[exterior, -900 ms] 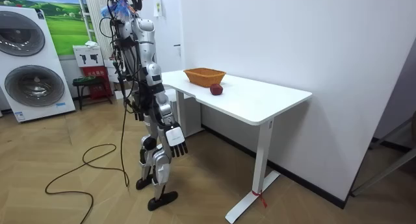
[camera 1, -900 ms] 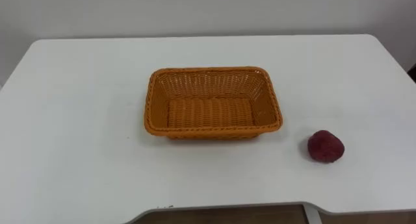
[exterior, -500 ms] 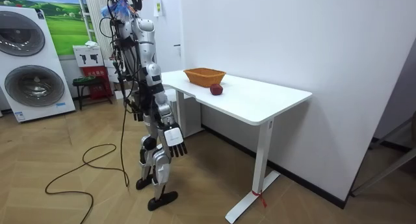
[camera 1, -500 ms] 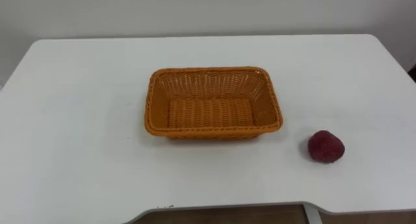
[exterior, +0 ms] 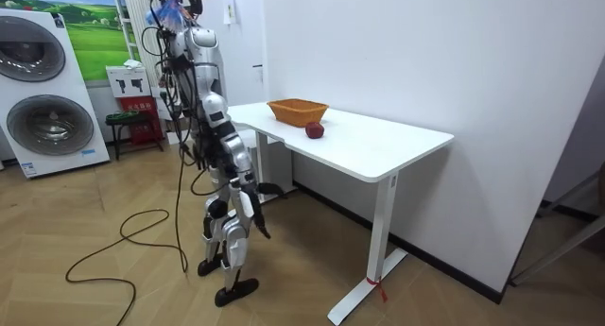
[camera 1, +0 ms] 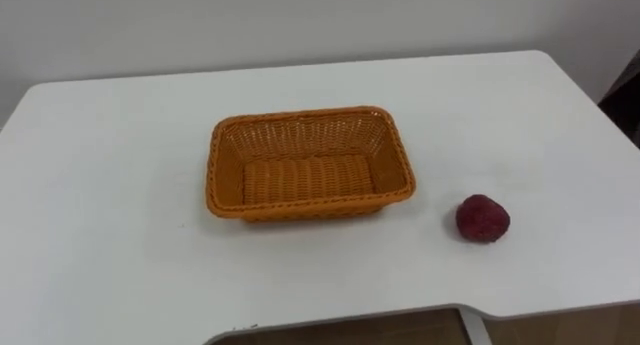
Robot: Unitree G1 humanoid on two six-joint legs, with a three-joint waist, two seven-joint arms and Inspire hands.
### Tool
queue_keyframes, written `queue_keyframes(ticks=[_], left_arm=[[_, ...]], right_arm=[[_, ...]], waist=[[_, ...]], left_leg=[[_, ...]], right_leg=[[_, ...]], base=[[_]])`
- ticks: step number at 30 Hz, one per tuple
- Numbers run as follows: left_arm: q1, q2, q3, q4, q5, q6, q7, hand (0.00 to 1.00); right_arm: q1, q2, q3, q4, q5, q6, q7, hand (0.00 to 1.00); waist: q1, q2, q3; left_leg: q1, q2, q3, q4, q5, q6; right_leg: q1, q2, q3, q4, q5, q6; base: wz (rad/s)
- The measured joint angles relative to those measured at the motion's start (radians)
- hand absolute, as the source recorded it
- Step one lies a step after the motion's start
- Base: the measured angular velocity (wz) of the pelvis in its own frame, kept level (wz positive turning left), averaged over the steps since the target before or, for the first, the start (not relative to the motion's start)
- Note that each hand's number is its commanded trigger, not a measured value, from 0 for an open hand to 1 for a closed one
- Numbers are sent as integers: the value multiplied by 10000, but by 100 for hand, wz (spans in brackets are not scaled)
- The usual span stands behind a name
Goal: Pick and place apple
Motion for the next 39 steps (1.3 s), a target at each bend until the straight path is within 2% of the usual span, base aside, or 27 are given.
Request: queue_keyframes(ticks=[2,3,5,7,11,14,17,20,24,26,31,39], left_arm=[[41,103,323,-69,13,-56,64,0],[80,140,310,-145,20,-66,83,0],[261,227,315,-445,31,-176,215,0],[268,262,338,-436,98,-261,276,0],[258,252,268,-453,132,-413,391,0],[313,283,21,-446,210,-420,648,0],[317,298,-139,-402,238,-498,664,0],[253,307,-501,-387,353,-503,668,0],[174,261,-721,-375,584,-574,633,0],[174,271,-885,-394,585,-573,556,0],[93,273,-1085,-396,575,-584,383,0],[-6,344,-1104,-412,575,-721,354,0]], right_arm=[[50,3,-795,-1221,-21,-332,-938,0],[50,2,-874,-1569,-52,-483,-1226,0],[58,-4,-1058,-3111,-376,-979,-2457,0],[1,-20,-1173,-4282,-920,-1212,-3357,0],[-37,-46,-790,-6969,-3729,-1629,-5494,0],[-130,-56,-582,-8294,-5518,-1869,-6742,0],[-189,-59,-567,-9365,-7398,-2124,-7647,0],[-193,-141,-78,-10337,-8811,-2422,-8213,0],[-216,-254,667,-11076,-10409,-2558,-8063,0],[-218,-426,1167,-11060,-10780,-2603,-7522,0],[-161,-447,2112,-10932,-10752,-2600,-6260,0],[-148,-708,3382,-9787,-10680,-2485,-4156,0]], waist=[[-38,2,-5],[-56,-3,-6],[-50,-40,-28],[-55,-49,-32],[56,-78,-41],[95,-123,-66],[319,-141,-44],[508,-65,-81],[632,-19,-69],[639,-26,-25],[617,-42,96],[812,-85,42]], left_leg=[[-5,-21,6,0,1,3],[-12,-26,4,-1,2,4],[-33,-42,-3,-28,3,6],[-64,-47,-4,-33,5,9],[-280,-44,55,-3,9,13],[-428,-50,29,22,20,25],[-479,-53,14,-13,20,25],[-508,-47,9,-11,21,24],[-493,-46,6,-20,21,24],[-495,-41,-3,-22,21,24],[-532,-33,-5,-25,21,23],[-482,-34,-1,-47,21,24]], right_leg=[[-24,-11,40,-8,-9,17],[-38,-15,39,-6,-14,23],[-94,-24,47,18,-20,34],[-112,-17,74,48,-17,37],[-381,-19,121,171,-32,44],[-458,-26,88,176,-20,39],[-546,-31,57,159,-21,40],[-588,-18,65,165,-20,38],[-532,-21,56,162,-20,38],[-515,-25,24,154,-19,37],[-584,-20,46,154,-14,29],[-591,-10,114,149,-13,29]], base=[[-2],[0],[0],[0],[-4],[3],[2],[0],[0],[0],[0],[-1]])
